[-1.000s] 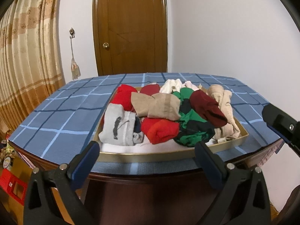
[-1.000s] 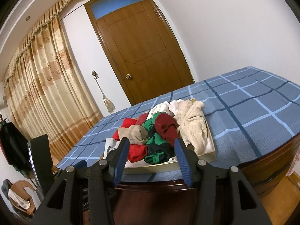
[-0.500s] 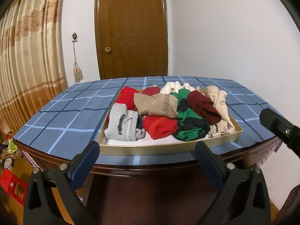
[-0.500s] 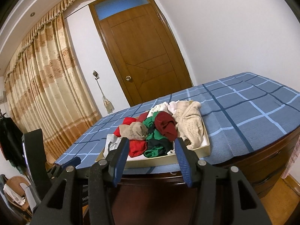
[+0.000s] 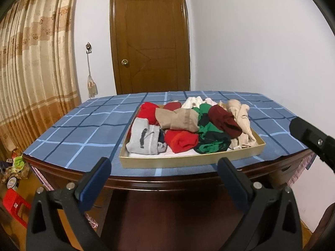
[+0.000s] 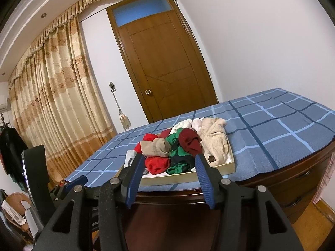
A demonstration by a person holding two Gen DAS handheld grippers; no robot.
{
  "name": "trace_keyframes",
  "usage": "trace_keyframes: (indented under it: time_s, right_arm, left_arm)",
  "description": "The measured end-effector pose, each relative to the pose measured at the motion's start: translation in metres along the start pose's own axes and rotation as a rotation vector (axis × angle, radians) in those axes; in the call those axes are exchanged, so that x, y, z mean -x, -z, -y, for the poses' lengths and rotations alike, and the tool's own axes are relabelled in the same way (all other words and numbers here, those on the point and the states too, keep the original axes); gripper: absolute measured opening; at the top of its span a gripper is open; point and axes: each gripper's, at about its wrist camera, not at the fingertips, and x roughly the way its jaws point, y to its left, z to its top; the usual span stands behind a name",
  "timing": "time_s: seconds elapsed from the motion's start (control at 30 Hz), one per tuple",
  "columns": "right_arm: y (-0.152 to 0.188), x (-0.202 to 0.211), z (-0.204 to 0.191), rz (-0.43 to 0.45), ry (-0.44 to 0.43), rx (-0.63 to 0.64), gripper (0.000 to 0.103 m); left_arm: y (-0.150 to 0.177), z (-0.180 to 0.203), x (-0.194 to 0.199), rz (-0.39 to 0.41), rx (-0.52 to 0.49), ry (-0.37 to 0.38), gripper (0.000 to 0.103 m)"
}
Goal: Take underwear out of drawer
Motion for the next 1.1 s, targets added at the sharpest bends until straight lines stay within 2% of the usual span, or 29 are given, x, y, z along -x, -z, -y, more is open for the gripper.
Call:
trace_keyframes:
  time_s: [0.63,1.1]
  right_arm:
    - [0.016,0.035,-0.008,0.012,0.016,0.019,0.054]
    - [0.018,0.050,-0.018,0.048,0.003,0.046,0.055]
  left_arm:
    - [0.023,-0.006,0.037,0.018,-0.008,0.005,0.103]
    - [0.021,-0.010,0.065,0.070,0.014,-0.005,0.103]
